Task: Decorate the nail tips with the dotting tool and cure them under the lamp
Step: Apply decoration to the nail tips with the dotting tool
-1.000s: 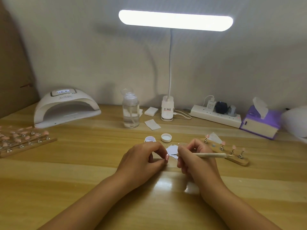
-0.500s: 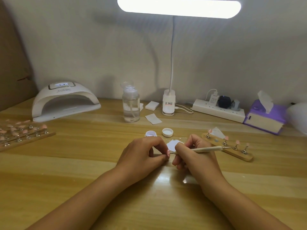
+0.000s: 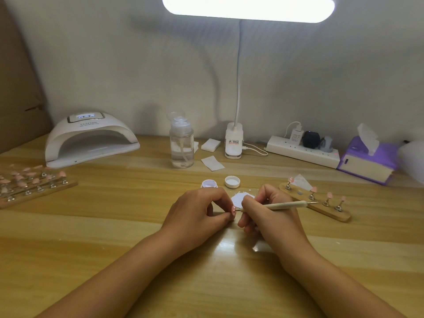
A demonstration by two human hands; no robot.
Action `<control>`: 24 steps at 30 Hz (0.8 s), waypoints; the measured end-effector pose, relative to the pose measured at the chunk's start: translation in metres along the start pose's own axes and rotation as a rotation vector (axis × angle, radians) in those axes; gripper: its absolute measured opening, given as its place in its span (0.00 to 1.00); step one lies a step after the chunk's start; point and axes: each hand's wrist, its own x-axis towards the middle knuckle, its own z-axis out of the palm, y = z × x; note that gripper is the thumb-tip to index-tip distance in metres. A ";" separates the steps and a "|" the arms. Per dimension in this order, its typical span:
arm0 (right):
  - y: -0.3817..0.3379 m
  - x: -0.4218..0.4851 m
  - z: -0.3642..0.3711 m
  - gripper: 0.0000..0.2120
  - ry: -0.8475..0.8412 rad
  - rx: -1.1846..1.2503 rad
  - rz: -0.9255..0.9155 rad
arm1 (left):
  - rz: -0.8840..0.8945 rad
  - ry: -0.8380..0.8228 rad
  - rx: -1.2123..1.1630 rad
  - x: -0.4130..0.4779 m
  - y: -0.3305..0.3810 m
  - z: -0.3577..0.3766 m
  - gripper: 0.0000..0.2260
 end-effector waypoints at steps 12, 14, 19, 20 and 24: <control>-0.002 -0.002 0.000 0.13 0.027 -0.022 0.012 | -0.004 -0.001 -0.022 0.000 0.000 -0.001 0.03; -0.002 -0.001 0.000 0.12 0.024 -0.036 0.015 | -0.005 -0.001 -0.022 0.000 0.000 0.000 0.03; 0.000 -0.001 0.000 0.11 0.018 -0.043 0.017 | -0.007 -0.001 -0.019 0.000 -0.001 0.000 0.04; 0.000 -0.001 0.000 0.11 0.017 -0.044 0.017 | -0.006 0.001 -0.017 0.000 -0.001 0.000 0.04; -0.001 -0.001 0.000 0.10 0.004 -0.045 0.020 | 0.000 0.007 -0.014 0.000 0.000 0.000 0.04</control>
